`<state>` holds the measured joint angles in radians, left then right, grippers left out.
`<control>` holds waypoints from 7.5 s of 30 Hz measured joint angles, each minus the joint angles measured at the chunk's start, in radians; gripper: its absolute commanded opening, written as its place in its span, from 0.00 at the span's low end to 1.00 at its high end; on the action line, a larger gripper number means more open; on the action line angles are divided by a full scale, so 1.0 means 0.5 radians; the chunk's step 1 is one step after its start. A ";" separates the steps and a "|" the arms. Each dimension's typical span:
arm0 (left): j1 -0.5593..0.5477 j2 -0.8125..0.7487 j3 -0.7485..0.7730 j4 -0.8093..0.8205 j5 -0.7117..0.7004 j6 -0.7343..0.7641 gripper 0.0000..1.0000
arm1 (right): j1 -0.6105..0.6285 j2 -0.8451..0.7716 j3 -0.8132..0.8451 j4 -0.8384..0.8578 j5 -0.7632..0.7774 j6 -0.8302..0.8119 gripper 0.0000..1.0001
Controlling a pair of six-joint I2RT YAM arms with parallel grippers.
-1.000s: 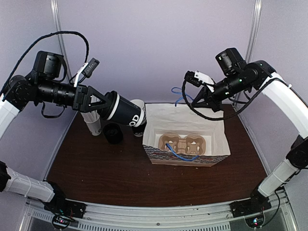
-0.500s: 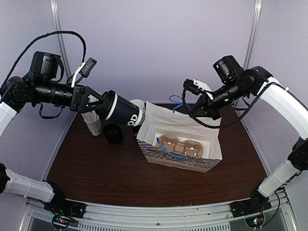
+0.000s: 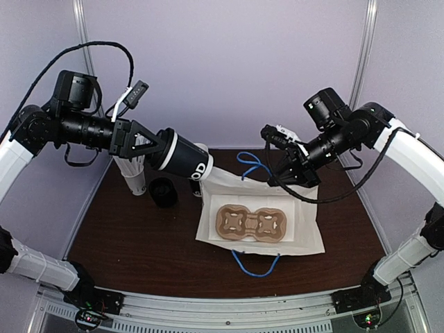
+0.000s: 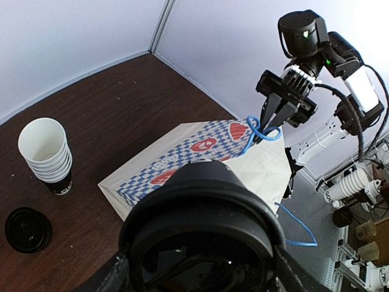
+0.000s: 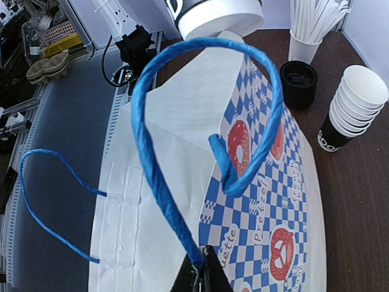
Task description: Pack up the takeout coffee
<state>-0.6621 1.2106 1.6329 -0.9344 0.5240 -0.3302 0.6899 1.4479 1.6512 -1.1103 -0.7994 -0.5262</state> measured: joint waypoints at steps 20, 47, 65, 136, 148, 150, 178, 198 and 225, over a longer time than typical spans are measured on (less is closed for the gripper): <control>-0.311 -0.127 -0.037 0.017 0.014 0.007 0.45 | 0.156 -0.035 -0.145 -0.043 -0.141 0.052 0.01; -0.896 1.055 0.970 -0.789 -0.989 0.676 0.41 | -0.046 0.081 -0.051 0.244 0.230 0.339 0.48; -0.770 1.422 1.331 -0.797 -1.086 0.754 0.40 | -0.105 -0.226 -0.008 -0.031 0.150 0.027 0.64; -1.408 1.457 0.604 -0.465 -1.796 0.529 0.35 | 1.427 -0.011 -0.275 -0.420 0.768 -0.356 0.07; -1.408 1.422 0.478 -0.232 -1.841 0.548 0.31 | 1.427 -0.002 -0.274 -0.430 0.771 -0.356 0.07; -1.408 1.422 0.478 -0.223 -1.834 0.556 0.31 | 1.427 -0.002 -0.274 -0.429 0.771 -0.356 0.07; -1.416 1.403 0.271 -0.098 -1.893 0.710 0.30 | 1.426 0.021 -0.274 -0.452 0.779 -0.356 0.09; -1.185 1.446 0.253 0.068 -1.697 0.770 0.31 | 0.809 -0.079 0.204 -0.627 0.797 -0.469 0.59; -0.893 1.810 0.719 -0.207 -1.137 0.816 0.29 | -0.474 -0.356 -0.009 -0.395 0.066 -0.360 0.59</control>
<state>-1.1088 2.1155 1.9923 -1.0378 -0.0444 0.0780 0.4530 1.2701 1.6466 -1.3079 -0.7662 -0.7063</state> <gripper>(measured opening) 0.711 0.594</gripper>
